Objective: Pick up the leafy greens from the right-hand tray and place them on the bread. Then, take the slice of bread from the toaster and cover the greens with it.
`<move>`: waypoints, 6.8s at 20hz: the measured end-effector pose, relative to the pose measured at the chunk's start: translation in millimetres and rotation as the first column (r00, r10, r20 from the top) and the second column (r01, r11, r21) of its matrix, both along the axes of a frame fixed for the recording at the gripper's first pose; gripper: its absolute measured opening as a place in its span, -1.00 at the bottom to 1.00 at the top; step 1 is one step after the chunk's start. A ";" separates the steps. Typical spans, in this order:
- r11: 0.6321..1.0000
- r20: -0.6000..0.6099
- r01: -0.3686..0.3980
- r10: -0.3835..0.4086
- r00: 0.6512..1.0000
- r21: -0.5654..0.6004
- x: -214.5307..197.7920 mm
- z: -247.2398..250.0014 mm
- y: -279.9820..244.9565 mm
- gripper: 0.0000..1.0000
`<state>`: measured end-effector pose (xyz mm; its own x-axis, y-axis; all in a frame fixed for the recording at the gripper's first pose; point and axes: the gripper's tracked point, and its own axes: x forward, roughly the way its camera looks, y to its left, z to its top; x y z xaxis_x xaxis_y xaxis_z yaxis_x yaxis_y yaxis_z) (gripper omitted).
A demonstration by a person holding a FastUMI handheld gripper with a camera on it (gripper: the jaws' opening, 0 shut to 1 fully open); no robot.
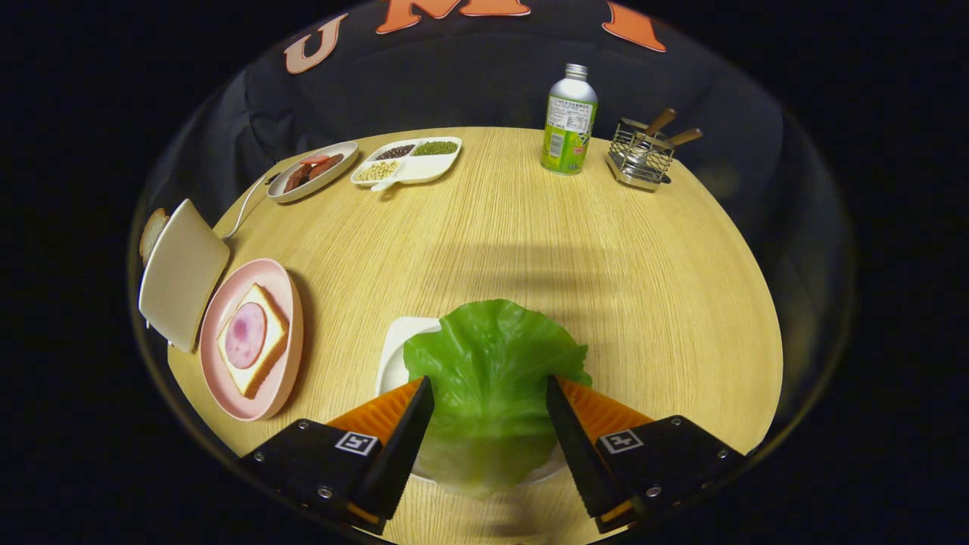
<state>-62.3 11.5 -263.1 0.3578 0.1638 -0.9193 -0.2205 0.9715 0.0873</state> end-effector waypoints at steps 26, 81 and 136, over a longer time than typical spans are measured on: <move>0.997 0.043 0.037 -0.040 0.998 0.069 5.3 13.8 17.5 -0.48; 0.917 0.133 -0.291 0.263 0.956 0.273 -17.6 73.1 219.4 -0.92; 0.857 -0.028 -0.398 0.430 0.902 0.328 -6.5 219.5 449.2 0.92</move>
<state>-68.7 460.7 -43.6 0.1061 0.5565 -0.8241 -0.5714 0.7124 0.4075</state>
